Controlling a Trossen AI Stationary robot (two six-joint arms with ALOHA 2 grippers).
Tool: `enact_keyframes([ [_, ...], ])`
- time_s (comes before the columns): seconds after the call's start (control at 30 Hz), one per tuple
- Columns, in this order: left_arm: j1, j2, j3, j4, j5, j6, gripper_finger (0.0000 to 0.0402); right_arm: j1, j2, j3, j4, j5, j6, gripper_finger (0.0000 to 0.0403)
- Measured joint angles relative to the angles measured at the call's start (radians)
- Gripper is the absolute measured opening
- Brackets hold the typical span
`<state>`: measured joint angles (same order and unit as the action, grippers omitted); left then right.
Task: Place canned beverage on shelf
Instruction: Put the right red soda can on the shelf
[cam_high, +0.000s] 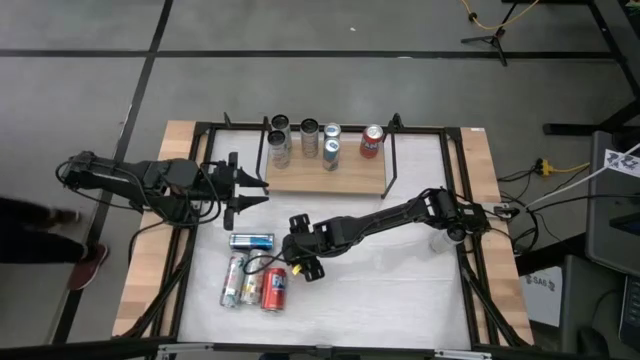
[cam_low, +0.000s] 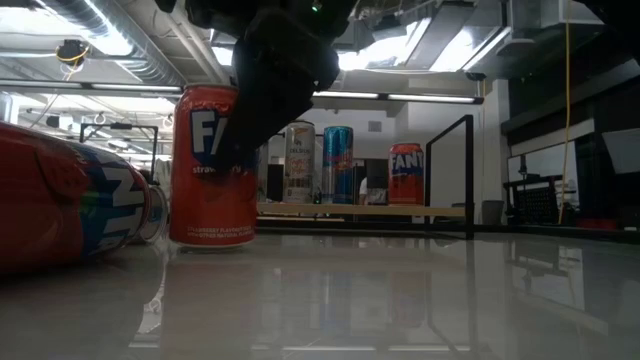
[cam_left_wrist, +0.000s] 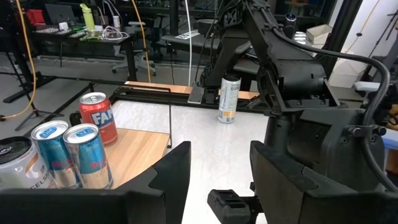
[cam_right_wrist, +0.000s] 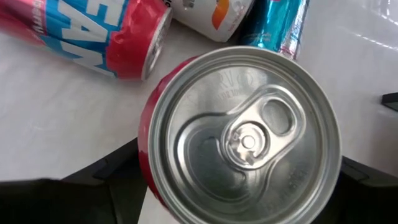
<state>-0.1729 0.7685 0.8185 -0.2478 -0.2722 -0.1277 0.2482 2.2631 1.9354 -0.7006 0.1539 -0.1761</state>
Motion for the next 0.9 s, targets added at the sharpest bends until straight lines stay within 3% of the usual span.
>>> enact_keyframes([
  [0.77, 0.0, 0.0, 0.0, 0.0, 0.0, 0.0, 0.0158, 0.0, 0.0, 0.0, -0.003, -0.033, 0.007, 0.0317],
  [0.9, 0.0, 0.0, 0.0, 0.0, 0.0, 0.0, 0.0158, -0.001, 0.001, 0.0, -0.006, -0.033, 0.007, 0.0343],
])
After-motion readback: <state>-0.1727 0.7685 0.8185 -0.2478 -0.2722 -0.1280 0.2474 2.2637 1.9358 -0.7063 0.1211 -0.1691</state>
